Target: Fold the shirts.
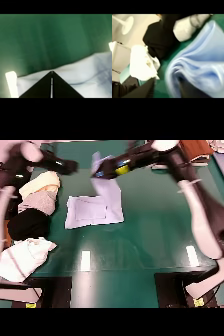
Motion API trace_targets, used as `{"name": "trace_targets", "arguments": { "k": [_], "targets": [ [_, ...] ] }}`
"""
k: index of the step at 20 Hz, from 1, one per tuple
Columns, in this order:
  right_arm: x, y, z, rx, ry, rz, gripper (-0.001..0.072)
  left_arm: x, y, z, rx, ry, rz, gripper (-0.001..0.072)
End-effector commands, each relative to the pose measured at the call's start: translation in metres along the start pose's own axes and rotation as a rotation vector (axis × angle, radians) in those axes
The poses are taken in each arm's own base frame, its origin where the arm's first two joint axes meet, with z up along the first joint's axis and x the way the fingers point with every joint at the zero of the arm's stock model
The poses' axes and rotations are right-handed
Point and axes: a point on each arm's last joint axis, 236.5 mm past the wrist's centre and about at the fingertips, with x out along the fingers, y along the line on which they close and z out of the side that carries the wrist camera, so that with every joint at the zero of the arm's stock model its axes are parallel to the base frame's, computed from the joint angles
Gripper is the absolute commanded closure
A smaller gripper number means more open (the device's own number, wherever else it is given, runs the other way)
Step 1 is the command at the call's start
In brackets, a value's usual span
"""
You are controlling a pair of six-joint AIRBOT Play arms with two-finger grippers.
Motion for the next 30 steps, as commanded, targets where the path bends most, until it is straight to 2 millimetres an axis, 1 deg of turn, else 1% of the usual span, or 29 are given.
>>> {"name": "trace_targets", "arguments": {
  "k": [1,2,3,4,5,8,9,11,12,13,14,15,16,17,18,19,22,24,25,26,27,28,29,30],
  "targets": [
    [0.086,0.016,-0.004,-0.016,-0.039,0.062,0.0295,-0.089,0.057,0.031,-0.013,-0.131,0.145,0.0684],
    [0.088,0.012,-0.009,-0.003,-0.026,0.058,0.0297,-0.1,0.06,0.033,-0.014,-0.145,0.153,0.0683],
    [0.081,0.001,-0.016,0.022,-0.01,0.039,0.0302,-0.107,0.059,0.033,0.004,-0.15,0.155,0.0684],
    [0.069,-0.016,-0.024,0.035,0.01,-0.004,0.0302,-0.107,0.058,0.032,0.009,-0.144,0.153,0.0684],
    [0.052,-0.043,-0.036,0.026,0.051,-0.087,0.0303,-0.103,0.053,0.028,0.01,-0.13,0.14,0.0684],
    [-0.017,-0.124,-0.081,0.092,0.17,-0.327,0.0303,-0.084,0.026,0.017,0.045,-0.097,0.092,0.0685],
    [-0.045,-0.152,-0.1,0.157,0.197,-0.406,0.0303,-0.077,0.014,0.015,0.061,-0.093,0.072,0.0684],
    [-0.09,-0.198,-0.14,0.338,0.211,-0.507,0.03,-0.066,-0.007,0.012,0.089,-0.102,0.036,0.0684],
    [-0.103,-0.217,-0.16,0.441,0.208,-0.521,0.0227,-0.061,-0.017,0.011,0.102,-0.112,0.019,0.0684],
    [-0.11,-0.233,-0.176,0.526,0.2,-0.515,0.0103,-0.058,-0.026,0.011,0.113,-0.121,0.005,0.0684],
    [-0.109,-0.243,-0.19,0.608,0.194,-0.489,0.0081,-0.055,-0.034,0.01,0.122,-0.126,-0.007,0.0684],
    [-0.105,-0.251,-0.2,0.689,0.18,-0.453,0.0087,-0.054,-0.04,0.009,0.13,-0.13,-0.017,0.0684],
    [-0.096,-0.255,-0.204,0.752,0.162,-0.408,0.009,-0.053,-0.045,0.009,0.136,-0.133,-0.024,0.0684],
    [-0.084,-0.257,-0.203,0.777,0.144,-0.363,0.0091,-0.053,-0.046,0.009,0.138,-0.136,-0.027,0.0684],
    [-0.07,-0.256,-0.199,0.787,0.124,-0.319,0.0101,-0.053,-0.046,0.009,0.138,-0.135,-0.027,0.0684],
    [-0.058,-0.255,-0.194,0.783,0.109,-0.288,0.0132,-0.053,-0.046,0.009,0.139,-0.134,-0.025,0.0684],
    [-0.013,-0.245,-0.179,0.722,0.136,-0.242,0.0134,-0.053,-0.046,0.009,0.139,-0.132,-0.025,0.0684],
    [0.02,-0.237,-0.165,0.673,0.137,-0.214,0.014,-0.053,-0.046,0.008,0.138,-0.131,-0.025,0.0684],
    [0.034,-0.235,-0.159,0.642,0.132,-0.213,0.0173,-0.053,-0.046,0.008,0.137,-0.131,-0.026,0.0684],
    [0.046,-0.233,-0.151,0.607,0.125,-0.213,0.0306,-0.052,-0.046,0.007,0.137,-0.126,-0.026,0.0684],
    [0.056,-0.23,-0.143,0.578,0.114,-0.21,0.0476,-0.052,-0.046,0.005,0.136,-0.118,-0.027,0.0684],
    [0.062,-0.227,-0.134,0.546,0.105,-0.21,0.0703,-0.052,-0.046,0.003,0.135,-0.108,-0.029,0.0684],
    [0.063,-0.224,-0.124,0.523,0.087,-0.208,0.0697,-0.052,-0.046,0.0,0.134,-0.097,-0.029,0.0684],
    [0.057,-0.222,-0.112,0.49,0.071,-0.219,0.0697,-0.051,-0.046,-0.003,0.134,-0.082,-0.029,0.0684]
  ]
}}
